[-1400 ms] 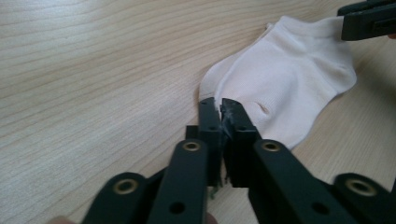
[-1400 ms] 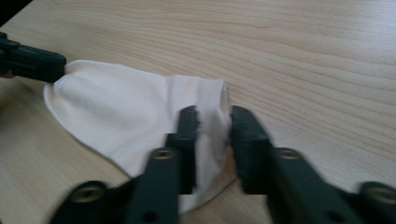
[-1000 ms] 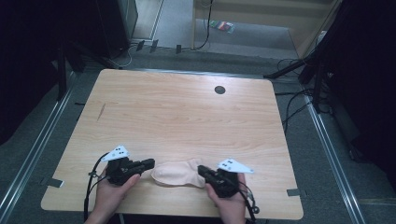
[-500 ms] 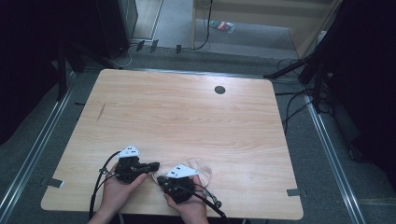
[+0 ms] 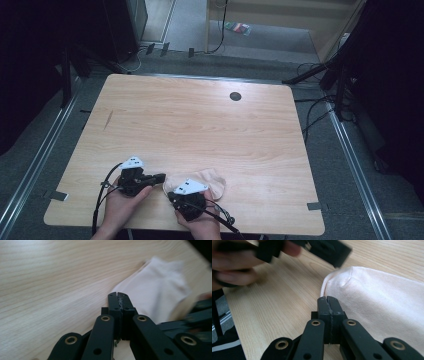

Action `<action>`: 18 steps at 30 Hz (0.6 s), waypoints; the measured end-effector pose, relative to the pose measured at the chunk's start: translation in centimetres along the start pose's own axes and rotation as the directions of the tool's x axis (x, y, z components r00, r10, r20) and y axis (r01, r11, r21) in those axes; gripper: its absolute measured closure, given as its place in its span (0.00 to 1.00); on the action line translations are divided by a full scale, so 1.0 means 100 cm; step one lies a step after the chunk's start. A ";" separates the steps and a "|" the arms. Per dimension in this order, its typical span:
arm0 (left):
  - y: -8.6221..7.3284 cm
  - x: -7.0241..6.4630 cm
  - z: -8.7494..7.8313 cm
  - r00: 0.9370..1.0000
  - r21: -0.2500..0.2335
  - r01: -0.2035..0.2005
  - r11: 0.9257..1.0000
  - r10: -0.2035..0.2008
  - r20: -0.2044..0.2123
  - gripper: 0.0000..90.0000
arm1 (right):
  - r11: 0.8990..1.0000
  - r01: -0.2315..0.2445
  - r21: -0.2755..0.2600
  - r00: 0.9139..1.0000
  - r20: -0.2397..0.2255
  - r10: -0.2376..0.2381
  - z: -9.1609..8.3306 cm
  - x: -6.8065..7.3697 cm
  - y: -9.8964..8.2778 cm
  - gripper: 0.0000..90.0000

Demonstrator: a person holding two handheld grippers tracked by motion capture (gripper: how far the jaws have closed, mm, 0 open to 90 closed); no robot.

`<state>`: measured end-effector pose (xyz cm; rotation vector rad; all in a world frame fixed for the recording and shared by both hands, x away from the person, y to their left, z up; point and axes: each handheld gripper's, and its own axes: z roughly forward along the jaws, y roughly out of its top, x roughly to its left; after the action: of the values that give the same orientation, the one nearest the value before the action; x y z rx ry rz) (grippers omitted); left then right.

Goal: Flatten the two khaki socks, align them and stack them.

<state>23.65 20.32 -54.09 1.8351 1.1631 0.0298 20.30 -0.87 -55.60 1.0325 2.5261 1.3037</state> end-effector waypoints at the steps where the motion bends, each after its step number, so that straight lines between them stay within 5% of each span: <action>1: 0.000 -0.005 -0.006 0.999 -0.016 -0.004 1.000 0.004 0.038 1.00 | 1.000 -0.003 0.000 1.000 0.003 0.003 0.000 0.000 0.000 1.00; 3: 0.000 -0.007 -0.005 0.999 0.003 -0.012 1.000 0.012 0.036 1.00 | 1.000 -0.002 0.000 1.000 0.004 0.002 0.000 0.000 0.000 1.00; 5: -0.004 -0.009 -0.002 1.000 0.067 -0.020 0.998 0.020 -0.009 1.00 | 1.000 -0.008 -0.001 1.000 0.009 0.008 0.000 0.001 0.000 1.00; 9: -0.008 -0.006 0.003 0.999 0.149 -0.036 0.988 0.036 0.000 1.00 | 1.000 -0.024 -0.004 1.000 0.012 0.024 0.000 -0.001 0.000 1.00; 15: -0.008 -0.010 0.006 0.994 0.166 -0.086 0.982 0.096 -0.057 1.00 | 0.998 -0.061 -0.035 0.998 -0.002 0.061 -0.004 -0.007 -0.001 1.00; 18: -0.008 -0.007 0.006 0.996 0.161 -0.071 0.984 0.078 -0.033 1.00 | 0.987 -0.095 -0.129 0.994 0.043 0.101 -0.039 -0.027 0.003 1.00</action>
<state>22.94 19.46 -54.73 2.0269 1.1514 0.0161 21.01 -5.09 -53.45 1.1589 2.3504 1.4247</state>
